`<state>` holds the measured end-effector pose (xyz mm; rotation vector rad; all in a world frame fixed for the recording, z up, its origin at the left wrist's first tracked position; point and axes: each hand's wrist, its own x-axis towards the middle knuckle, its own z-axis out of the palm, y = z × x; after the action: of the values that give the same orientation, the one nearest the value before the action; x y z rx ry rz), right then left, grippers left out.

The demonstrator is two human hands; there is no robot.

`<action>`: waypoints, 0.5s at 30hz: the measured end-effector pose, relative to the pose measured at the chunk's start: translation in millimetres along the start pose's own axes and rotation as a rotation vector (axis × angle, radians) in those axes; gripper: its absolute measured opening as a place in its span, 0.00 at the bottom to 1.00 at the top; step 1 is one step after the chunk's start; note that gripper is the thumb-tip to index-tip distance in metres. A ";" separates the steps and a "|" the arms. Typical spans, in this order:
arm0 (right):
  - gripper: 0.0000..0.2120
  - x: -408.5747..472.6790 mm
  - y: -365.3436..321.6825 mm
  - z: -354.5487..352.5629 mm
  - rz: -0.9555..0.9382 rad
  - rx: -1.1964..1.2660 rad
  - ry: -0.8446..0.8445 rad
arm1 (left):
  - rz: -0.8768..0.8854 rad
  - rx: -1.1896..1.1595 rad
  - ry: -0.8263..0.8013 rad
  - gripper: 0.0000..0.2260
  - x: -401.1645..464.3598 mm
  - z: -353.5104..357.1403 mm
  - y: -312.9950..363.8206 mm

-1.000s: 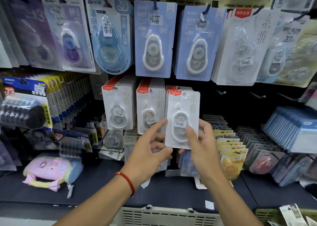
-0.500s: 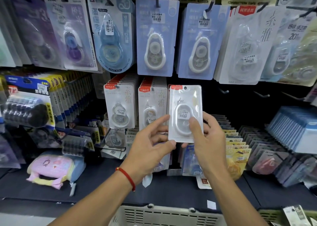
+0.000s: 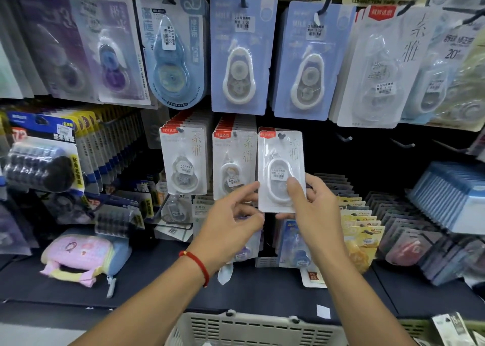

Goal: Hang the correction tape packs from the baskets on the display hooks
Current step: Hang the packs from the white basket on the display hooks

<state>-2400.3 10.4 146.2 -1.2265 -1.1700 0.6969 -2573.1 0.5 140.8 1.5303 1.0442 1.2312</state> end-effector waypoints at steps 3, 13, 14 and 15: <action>0.22 3.6 5.6 -2.0 -0.019 -0.427 0.031 | 0.100 0.351 0.042 0.26 -1.2 -4.4 -4.9; 0.07 69.9 -33.4 41.0 -0.301 -0.313 0.190 | 0.293 0.841 0.164 0.33 9.7 -19.8 -13.9; 0.06 74.6 -31.4 45.3 -0.318 -0.328 0.230 | 0.284 0.850 0.155 0.34 9.5 -21.1 -16.2; 0.05 78.3 -29.2 47.8 -0.343 -0.356 0.265 | 0.280 0.854 0.150 0.34 9.6 -23.0 -18.5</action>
<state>-2426.2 90.2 193.6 -1.3181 -1.2708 0.0658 -2595.8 17.3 127.9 2.3133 1.6217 1.1506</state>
